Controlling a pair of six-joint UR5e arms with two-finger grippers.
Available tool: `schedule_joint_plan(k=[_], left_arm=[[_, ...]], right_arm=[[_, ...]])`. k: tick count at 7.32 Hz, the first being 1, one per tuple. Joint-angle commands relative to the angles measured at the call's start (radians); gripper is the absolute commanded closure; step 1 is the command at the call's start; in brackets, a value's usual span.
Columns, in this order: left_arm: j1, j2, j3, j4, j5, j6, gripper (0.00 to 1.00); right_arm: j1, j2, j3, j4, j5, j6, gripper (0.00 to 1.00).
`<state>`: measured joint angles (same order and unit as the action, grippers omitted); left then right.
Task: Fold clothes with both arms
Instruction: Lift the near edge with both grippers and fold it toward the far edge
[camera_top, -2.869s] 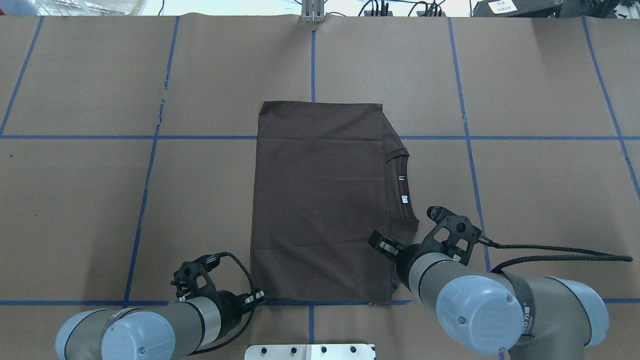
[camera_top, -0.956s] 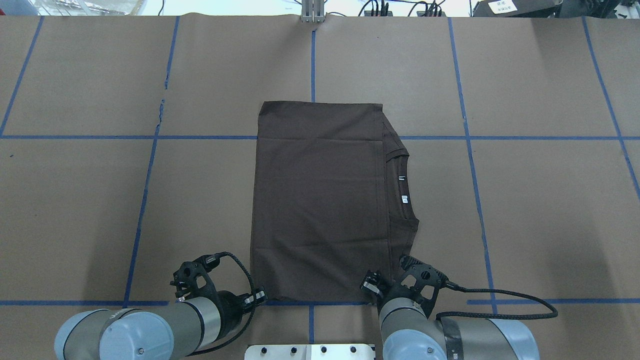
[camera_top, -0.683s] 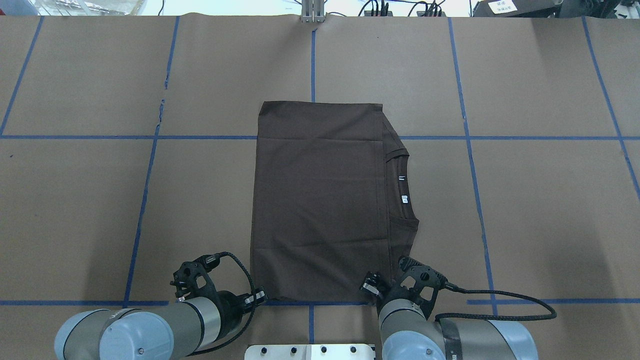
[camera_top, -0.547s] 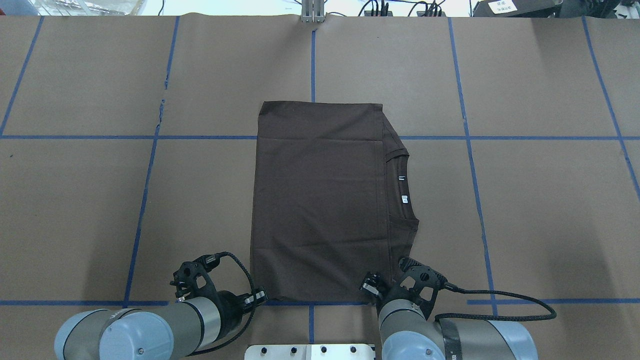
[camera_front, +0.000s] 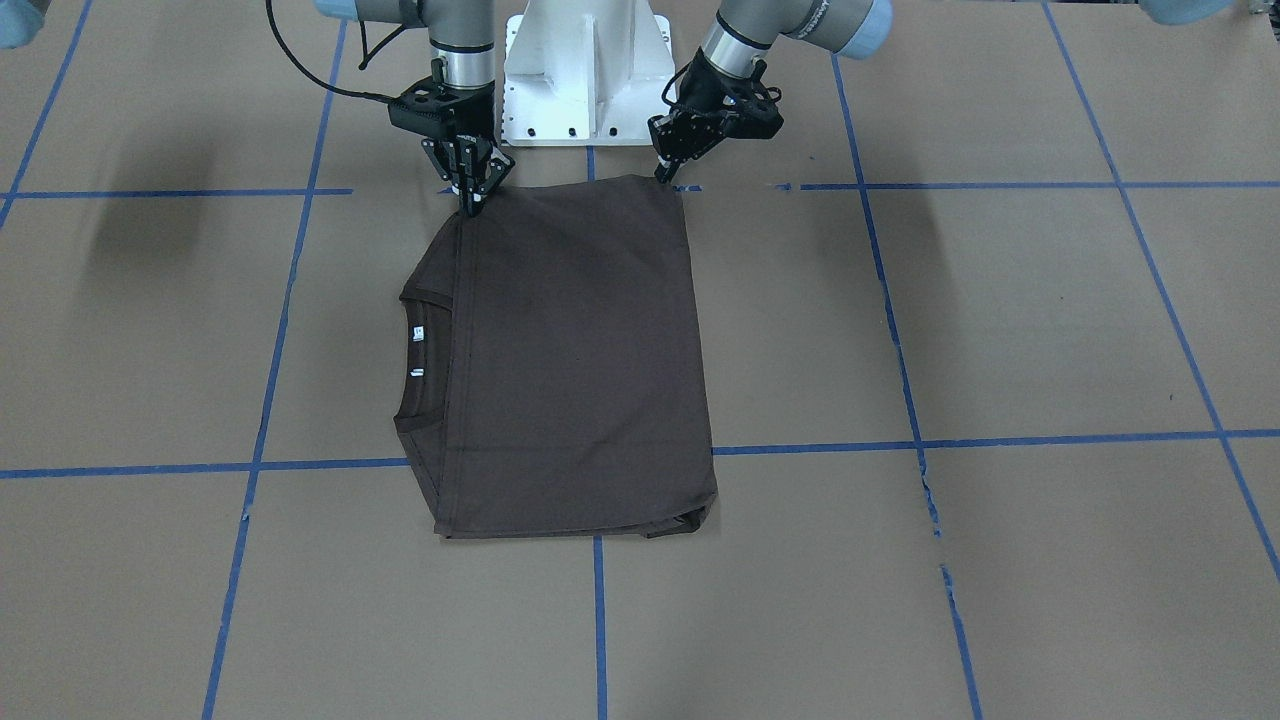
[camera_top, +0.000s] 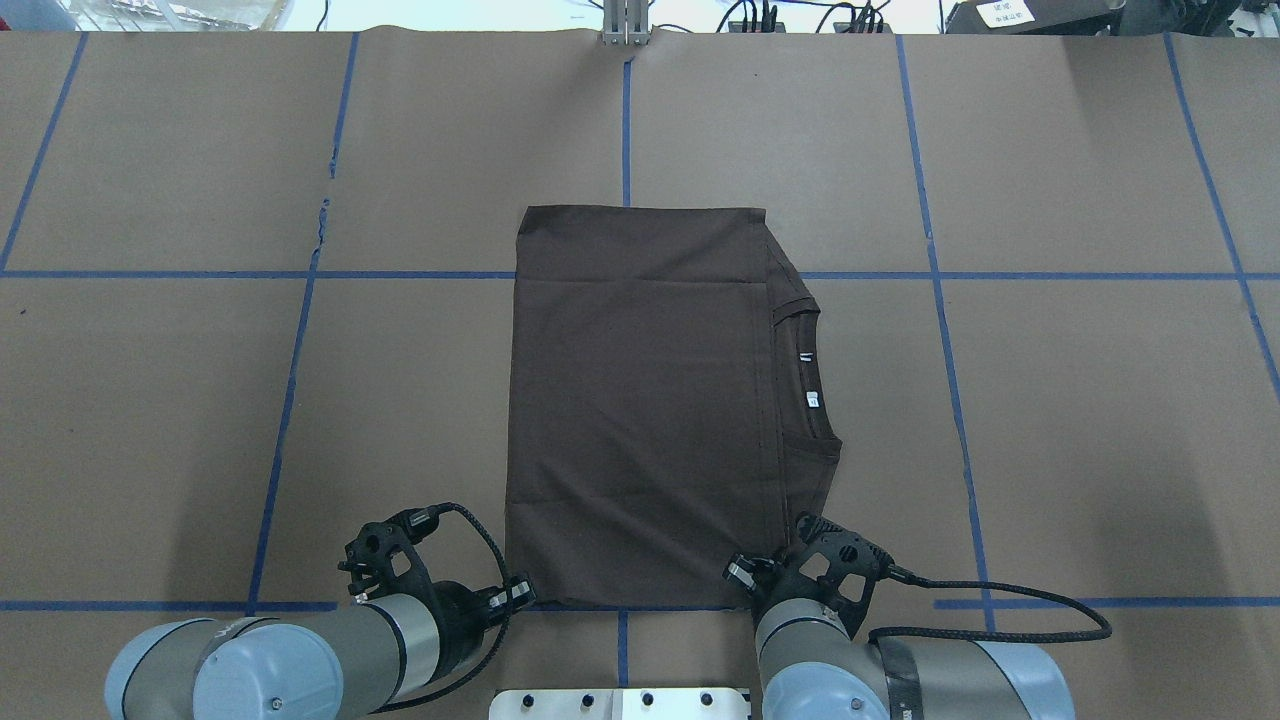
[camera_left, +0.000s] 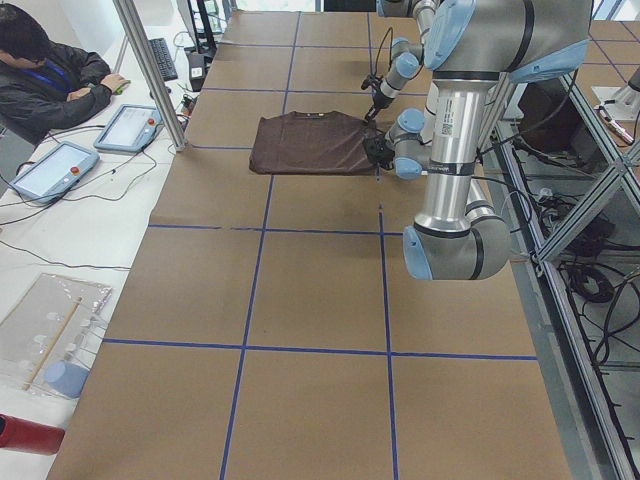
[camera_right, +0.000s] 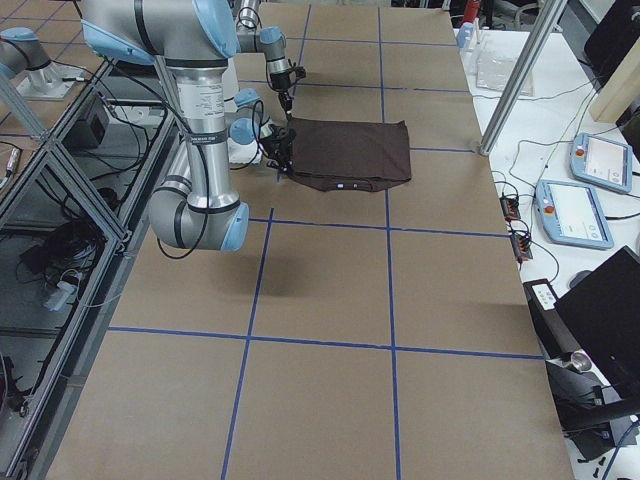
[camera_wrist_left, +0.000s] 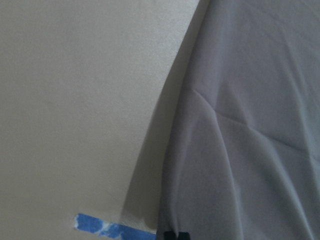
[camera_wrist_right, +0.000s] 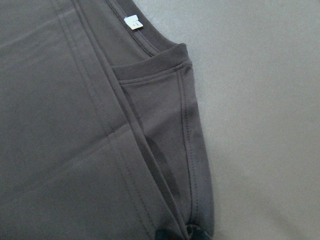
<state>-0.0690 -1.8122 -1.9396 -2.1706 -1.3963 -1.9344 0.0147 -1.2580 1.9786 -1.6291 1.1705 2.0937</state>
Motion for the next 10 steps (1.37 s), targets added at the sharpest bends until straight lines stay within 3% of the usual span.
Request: schedule_joint_plan(k=[1,3,4,5,7,8,10], left_arm=[[0.000,-0.001,-0.001,0.000,0.000,0.000,1.00],[-0.002,0.007,-0.068,0.033,-0.007,0.011,1.00],[-0.002,0.007,-0.185,0.152,-0.019,0.014,1.00],[-0.002,0.007,-0.323,0.289,-0.061,0.011,1.00],[0.017,-0.008,-0.560,0.547,-0.116,0.000,1.00],[0.015,-0.034,-0.584,0.596,-0.133,0.002,1.00],[-0.007,-0.085,-0.523,0.618,-0.158,0.075,1.00]], right_arm=[[0.001,0.000,0.002,0.002,0.000,0.000,1.00],[0.007,-0.001,0.050,0.000,0.000,-0.001,1.00],[0.013,-0.003,0.125,-0.003,0.001,-0.001,1.00],[0.010,-0.004,0.226,-0.074,0.004,-0.001,1.00],[-0.080,-0.001,0.516,-0.344,0.009,0.024,1.00],[-0.084,0.021,0.516,-0.366,0.009,0.031,1.00],[-0.026,0.089,0.409,-0.362,0.012,0.017,1.00]])
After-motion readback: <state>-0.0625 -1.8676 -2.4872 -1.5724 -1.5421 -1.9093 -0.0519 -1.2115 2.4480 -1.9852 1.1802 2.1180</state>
